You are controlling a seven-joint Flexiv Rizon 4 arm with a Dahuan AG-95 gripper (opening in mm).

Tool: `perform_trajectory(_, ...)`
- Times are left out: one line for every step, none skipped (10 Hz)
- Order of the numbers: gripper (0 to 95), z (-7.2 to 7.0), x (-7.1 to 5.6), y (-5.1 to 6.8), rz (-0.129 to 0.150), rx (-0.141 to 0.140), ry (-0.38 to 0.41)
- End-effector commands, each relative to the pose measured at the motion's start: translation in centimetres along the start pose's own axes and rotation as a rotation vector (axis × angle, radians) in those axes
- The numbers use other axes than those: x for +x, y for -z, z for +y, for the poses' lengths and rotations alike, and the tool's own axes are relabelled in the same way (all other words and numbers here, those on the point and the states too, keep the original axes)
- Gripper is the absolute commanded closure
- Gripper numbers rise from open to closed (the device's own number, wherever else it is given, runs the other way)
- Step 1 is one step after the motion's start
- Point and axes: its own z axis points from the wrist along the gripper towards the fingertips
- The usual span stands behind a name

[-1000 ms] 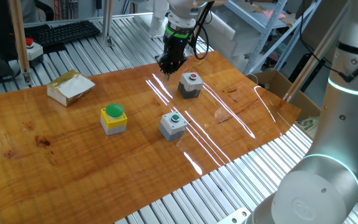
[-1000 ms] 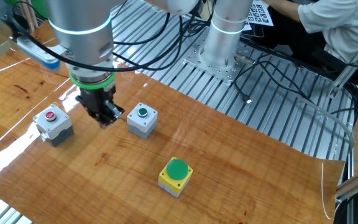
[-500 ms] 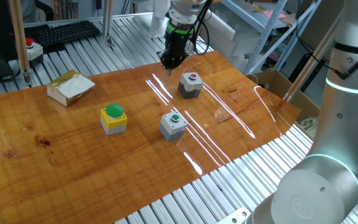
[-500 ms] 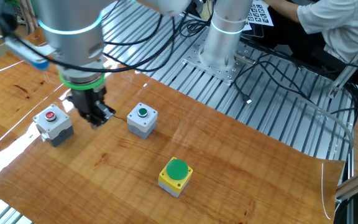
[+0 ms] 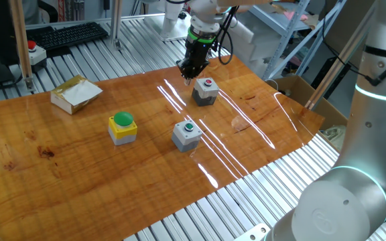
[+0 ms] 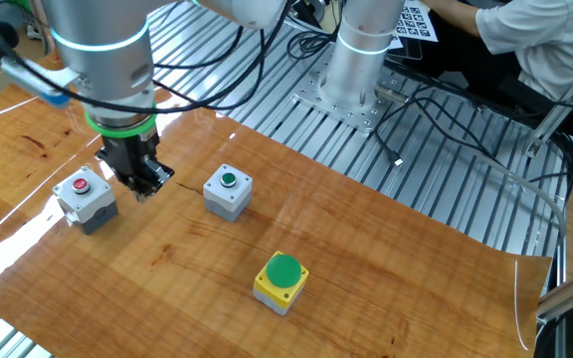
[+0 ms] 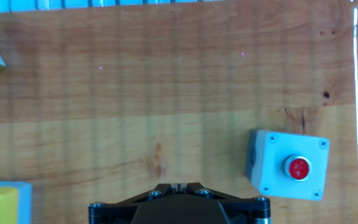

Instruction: Press three buttons from left to right in sequence

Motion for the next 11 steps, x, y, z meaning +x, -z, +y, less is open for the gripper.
perform_trajectory(95.0, -0.19, -0.14, -0.21, 0.007, -0.013, 0.001)
perform_trajectory(95.0, -0.14, -0.16, -0.46, 0.003, -0.02, 0.0)
perform_trajectory(95.0, -0.1, -0.17, -0.64, -0.002, -0.023, 0.002)
perform_trajectory(95.0, -0.06, -0.18, -0.81, -0.01, -0.027, 0.005)
perform_trajectory(95.0, -0.05, -0.18, -0.86, -0.011, -0.026, 0.002)
perform_trajectory(95.0, -0.05, -0.18, -0.86, -0.003, -0.024, -0.005)
perform_trajectory(95.0, -0.05, -0.18, -0.86, 0.005, -0.021, -0.049)
perform_trajectory(95.0, -0.05, -0.18, -0.86, 0.007, -0.019, -0.058)
perform_trajectory(95.0, -0.05, -0.18, -0.86, 0.027, -0.019, -0.093)
perform_trajectory(95.0, -0.05, -0.18, -0.86, 0.025, -0.019, -0.113)
perform_trajectory(95.0, -0.05, -0.18, -0.86, 0.014, -0.01, -0.096)
